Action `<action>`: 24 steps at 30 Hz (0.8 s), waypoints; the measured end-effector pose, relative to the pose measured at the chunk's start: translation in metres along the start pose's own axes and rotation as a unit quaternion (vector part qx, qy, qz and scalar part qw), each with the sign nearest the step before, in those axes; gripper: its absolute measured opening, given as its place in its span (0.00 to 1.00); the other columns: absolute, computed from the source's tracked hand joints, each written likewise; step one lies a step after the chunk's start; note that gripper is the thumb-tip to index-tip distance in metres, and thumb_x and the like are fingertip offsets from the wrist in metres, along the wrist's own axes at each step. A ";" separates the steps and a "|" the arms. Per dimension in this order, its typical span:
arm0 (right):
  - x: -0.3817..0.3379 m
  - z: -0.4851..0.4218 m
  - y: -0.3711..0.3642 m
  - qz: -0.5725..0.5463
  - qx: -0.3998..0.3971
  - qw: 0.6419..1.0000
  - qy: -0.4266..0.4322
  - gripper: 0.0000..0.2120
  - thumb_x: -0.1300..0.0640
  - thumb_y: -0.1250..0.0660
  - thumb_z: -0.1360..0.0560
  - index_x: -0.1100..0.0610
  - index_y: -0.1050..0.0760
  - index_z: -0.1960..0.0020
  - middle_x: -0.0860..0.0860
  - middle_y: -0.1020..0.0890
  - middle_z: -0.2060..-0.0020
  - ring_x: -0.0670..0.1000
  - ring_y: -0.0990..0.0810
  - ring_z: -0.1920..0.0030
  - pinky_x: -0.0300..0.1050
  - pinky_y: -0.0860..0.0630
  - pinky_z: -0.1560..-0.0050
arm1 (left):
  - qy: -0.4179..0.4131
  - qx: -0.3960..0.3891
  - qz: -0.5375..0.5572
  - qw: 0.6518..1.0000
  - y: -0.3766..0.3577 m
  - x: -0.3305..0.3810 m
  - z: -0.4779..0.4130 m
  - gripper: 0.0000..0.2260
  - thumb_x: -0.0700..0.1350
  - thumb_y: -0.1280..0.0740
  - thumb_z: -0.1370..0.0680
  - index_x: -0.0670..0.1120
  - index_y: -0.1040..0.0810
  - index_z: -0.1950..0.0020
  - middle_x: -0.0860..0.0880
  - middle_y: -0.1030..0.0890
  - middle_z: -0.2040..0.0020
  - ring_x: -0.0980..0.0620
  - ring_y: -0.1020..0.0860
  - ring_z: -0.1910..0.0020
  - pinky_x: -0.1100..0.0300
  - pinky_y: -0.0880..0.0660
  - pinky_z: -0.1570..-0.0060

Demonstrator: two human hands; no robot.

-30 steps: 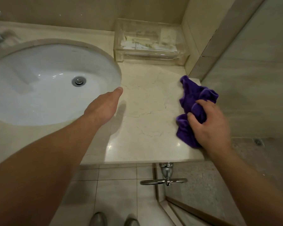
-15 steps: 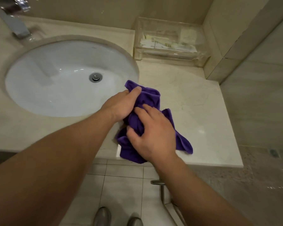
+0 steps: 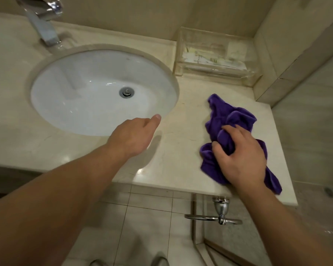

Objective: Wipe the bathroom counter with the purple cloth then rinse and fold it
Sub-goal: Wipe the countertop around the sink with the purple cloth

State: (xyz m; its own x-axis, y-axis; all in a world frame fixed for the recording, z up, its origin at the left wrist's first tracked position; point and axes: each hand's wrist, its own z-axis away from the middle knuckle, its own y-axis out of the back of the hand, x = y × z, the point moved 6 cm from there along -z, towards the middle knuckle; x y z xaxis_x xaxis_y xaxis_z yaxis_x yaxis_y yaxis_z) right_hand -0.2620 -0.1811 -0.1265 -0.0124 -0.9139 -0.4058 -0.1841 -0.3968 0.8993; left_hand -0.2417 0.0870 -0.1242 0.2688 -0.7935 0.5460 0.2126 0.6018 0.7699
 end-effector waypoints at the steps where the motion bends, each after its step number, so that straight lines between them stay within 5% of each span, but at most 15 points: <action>1: -0.008 0.003 -0.004 -0.005 -0.001 1.000 0.007 0.28 0.37 0.38 0.28 0.48 0.25 0.32 0.50 0.23 0.31 0.54 0.25 0.32 0.55 0.27 0.34 | -0.010 0.000 -0.001 1.000 -0.001 0.000 0.000 0.25 0.57 0.54 0.16 0.42 0.23 0.46 0.43 0.20 0.49 0.39 0.24 0.45 0.49 0.28 0.44; 12: -0.107 0.043 -0.045 -0.030 -0.009 0.996 0.081 0.24 0.39 0.34 0.28 0.46 0.23 0.34 0.48 0.22 0.33 0.52 0.24 0.34 0.52 0.28 0.34 | -0.051 0.034 -0.041 0.997 0.036 -0.047 0.015 0.30 0.59 0.56 0.16 0.43 0.21 0.40 0.43 0.19 0.41 0.41 0.24 0.41 0.50 0.33 0.36; 15: -0.138 0.057 -0.058 -0.035 -0.009 0.995 0.093 0.23 0.41 0.32 0.28 0.47 0.22 0.35 0.48 0.21 0.35 0.52 0.23 0.36 0.51 0.27 0.36 | -0.072 0.041 -0.069 0.994 0.049 -0.069 0.024 0.27 0.57 0.55 0.16 0.45 0.21 0.53 0.44 0.18 0.53 0.43 0.24 0.52 0.49 0.35 0.34; 17: -0.158 0.064 -0.066 -0.035 -0.010 0.994 0.099 0.23 0.42 0.31 0.28 0.47 0.22 0.36 0.47 0.20 0.36 0.51 0.23 0.37 0.51 0.27 0.36 | -0.086 0.065 -0.071 0.992 0.059 -0.081 0.028 0.23 0.57 0.54 0.16 0.53 0.34 0.67 0.51 0.26 0.68 0.53 0.30 0.65 0.46 0.36 0.33; 21: -0.192 0.071 -0.079 -0.035 -0.011 0.994 0.103 0.22 0.42 0.32 0.28 0.47 0.22 0.36 0.47 0.20 0.37 0.51 0.23 0.37 0.50 0.27 0.37 | -0.111 0.097 -0.066 0.987 0.086 -0.120 0.030 0.20 0.57 0.53 0.17 0.55 0.42 0.68 0.55 0.33 0.71 0.54 0.34 0.68 0.42 0.36 0.33; 24: -0.219 0.078 -0.090 -0.032 -0.020 0.993 0.108 0.23 0.41 0.32 0.28 0.47 0.22 0.35 0.46 0.21 0.36 0.51 0.23 0.37 0.50 0.27 0.36 | -0.130 0.132 -0.088 0.979 0.108 -0.150 0.036 0.19 0.57 0.54 0.18 0.57 0.37 0.67 0.57 0.31 0.69 0.49 0.29 0.62 0.45 0.33 0.39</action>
State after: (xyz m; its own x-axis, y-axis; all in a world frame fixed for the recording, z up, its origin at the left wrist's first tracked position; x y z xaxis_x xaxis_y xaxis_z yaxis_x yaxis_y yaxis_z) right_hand -0.3195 0.0613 -0.1309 0.2098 -0.8824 -0.4212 -0.1379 -0.4531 0.8807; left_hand -0.2930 0.2683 -0.1109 -0.0059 -0.8993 0.4372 -0.0254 0.4372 0.8990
